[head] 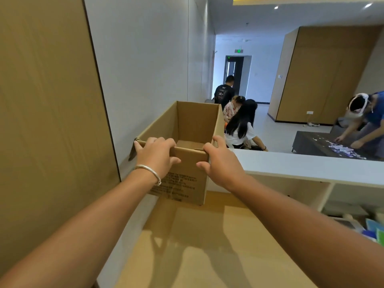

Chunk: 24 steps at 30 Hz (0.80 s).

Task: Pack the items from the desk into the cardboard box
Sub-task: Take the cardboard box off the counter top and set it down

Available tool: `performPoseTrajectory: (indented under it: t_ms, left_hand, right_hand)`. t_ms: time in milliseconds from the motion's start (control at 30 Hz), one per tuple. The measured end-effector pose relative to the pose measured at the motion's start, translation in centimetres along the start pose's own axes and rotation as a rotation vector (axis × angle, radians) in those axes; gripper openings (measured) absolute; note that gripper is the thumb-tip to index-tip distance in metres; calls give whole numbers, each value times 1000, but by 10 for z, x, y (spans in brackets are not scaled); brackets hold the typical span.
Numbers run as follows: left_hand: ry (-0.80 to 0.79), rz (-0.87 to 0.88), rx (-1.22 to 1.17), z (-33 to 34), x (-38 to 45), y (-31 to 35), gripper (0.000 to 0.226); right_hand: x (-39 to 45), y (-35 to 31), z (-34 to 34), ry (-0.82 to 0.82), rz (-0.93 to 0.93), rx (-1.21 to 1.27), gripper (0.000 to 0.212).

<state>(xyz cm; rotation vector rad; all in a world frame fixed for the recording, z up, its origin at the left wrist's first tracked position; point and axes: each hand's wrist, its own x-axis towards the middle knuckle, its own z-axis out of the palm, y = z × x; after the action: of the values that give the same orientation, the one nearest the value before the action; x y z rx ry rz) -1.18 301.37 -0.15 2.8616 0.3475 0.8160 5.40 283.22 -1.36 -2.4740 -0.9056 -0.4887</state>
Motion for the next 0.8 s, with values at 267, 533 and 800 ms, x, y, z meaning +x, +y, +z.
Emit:
performPoseTrajectory:
  t_ms: [267,533,800]
  left_hand:
    - [70,-53,-6,-22,-142,115,13]
    - [76,-86,32,-16,-285,197,21]
    - [-71,-138,67,35,-343,226,20]
  right_hand:
    - [-151,41,-67,-24,-69,73,19]
    - [-306,74,-89,-29,-86,163,17]
    - [-374,116,-59,-173,-19,205,14]
